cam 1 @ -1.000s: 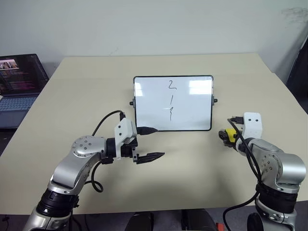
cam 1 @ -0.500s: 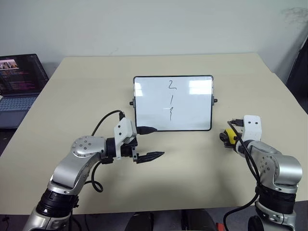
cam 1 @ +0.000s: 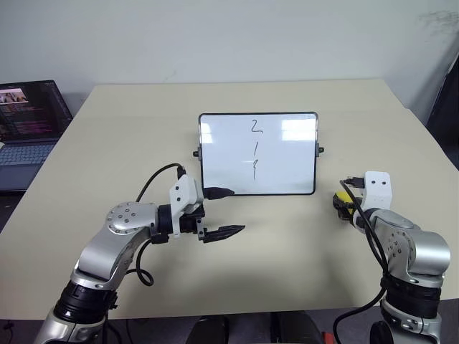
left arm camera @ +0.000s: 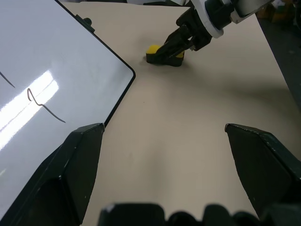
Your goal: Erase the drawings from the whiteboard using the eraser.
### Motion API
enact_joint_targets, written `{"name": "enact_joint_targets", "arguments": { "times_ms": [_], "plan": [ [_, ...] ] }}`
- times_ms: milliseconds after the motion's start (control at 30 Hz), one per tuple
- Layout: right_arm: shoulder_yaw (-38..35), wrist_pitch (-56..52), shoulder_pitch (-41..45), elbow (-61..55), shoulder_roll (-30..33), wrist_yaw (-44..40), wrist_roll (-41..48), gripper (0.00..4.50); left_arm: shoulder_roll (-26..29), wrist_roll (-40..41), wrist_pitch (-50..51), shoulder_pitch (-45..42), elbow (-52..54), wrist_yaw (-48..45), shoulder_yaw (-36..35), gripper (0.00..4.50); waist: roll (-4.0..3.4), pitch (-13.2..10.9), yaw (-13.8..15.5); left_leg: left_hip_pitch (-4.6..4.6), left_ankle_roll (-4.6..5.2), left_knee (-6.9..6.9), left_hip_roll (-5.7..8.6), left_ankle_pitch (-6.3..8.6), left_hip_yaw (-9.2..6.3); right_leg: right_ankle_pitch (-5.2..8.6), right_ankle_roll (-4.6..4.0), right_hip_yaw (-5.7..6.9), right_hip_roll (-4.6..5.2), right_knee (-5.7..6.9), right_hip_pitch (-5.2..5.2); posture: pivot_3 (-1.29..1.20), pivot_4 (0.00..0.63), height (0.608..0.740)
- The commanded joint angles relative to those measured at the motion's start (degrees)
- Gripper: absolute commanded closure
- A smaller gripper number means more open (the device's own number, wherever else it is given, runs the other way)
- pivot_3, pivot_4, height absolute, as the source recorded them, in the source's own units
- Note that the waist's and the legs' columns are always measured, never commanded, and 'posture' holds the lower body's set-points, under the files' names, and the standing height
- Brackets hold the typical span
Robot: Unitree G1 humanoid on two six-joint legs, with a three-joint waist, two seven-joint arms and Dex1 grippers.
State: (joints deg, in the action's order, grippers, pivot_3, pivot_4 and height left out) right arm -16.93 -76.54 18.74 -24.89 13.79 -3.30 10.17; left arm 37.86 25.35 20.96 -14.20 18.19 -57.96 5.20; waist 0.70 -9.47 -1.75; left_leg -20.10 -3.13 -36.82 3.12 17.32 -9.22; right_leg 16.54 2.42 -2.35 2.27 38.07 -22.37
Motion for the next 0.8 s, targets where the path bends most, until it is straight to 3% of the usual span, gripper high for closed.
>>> {"name": "enact_joint_targets", "arguments": {
  "times_ms": [33,133,500,800],
  "plan": [
    [-1.1,1.0,0.9,-1.1,0.2,0.5,-0.3,2.43,0.2,-0.2,-0.9,-0.8,1.3,0.5,-1.4,0.0,0.0,0.0,0.0,0.0,0.0,0.0,0.0,0.0,0.0,0.0,0.0,0.0,0.0,0.0,0.0,0.0,0.15,0.74],
    [-1.2,0.7,1.3,-1.2,0.1,0.7,-0.2,3.34,0.2,-0.3,-0.8,-1.0,1.4,0.7,-1.3,0.0,0.0,0.0,0.0,0.0,0.0,0.0,0.0,0.0,0.0,0.0,0.0,0.01,0.0,0.0,0.0,0.0,0.15,0.74],
    [-1.6,0.3,2.6,-1.1,-0.6,1.4,0.0,3.36,0.3,-0.2,-0.4,-1.6,1.6,1.2,-1.1,0.0,0.0,0.0,0.0,0.0,0.0,0.0,0.0,0.0,0.0,0.0,0.0,0.01,0.0,0.0,0.0,0.0,0.15,0.74],
    [5.5,12.5,7.2,-0.8,4.5,-1.2,-1.6,3.36,-1.0,-1.8,-0.8,-2.9,1.2,6.2,-2.8,0.0,0.0,0.0,-0.1,0.0,0.0,0.0,0.0,0.0,0.02,0.0,0.0,0.02,0.0,0.01,-0.02,0.0,0.15,0.74]
  ]
}}
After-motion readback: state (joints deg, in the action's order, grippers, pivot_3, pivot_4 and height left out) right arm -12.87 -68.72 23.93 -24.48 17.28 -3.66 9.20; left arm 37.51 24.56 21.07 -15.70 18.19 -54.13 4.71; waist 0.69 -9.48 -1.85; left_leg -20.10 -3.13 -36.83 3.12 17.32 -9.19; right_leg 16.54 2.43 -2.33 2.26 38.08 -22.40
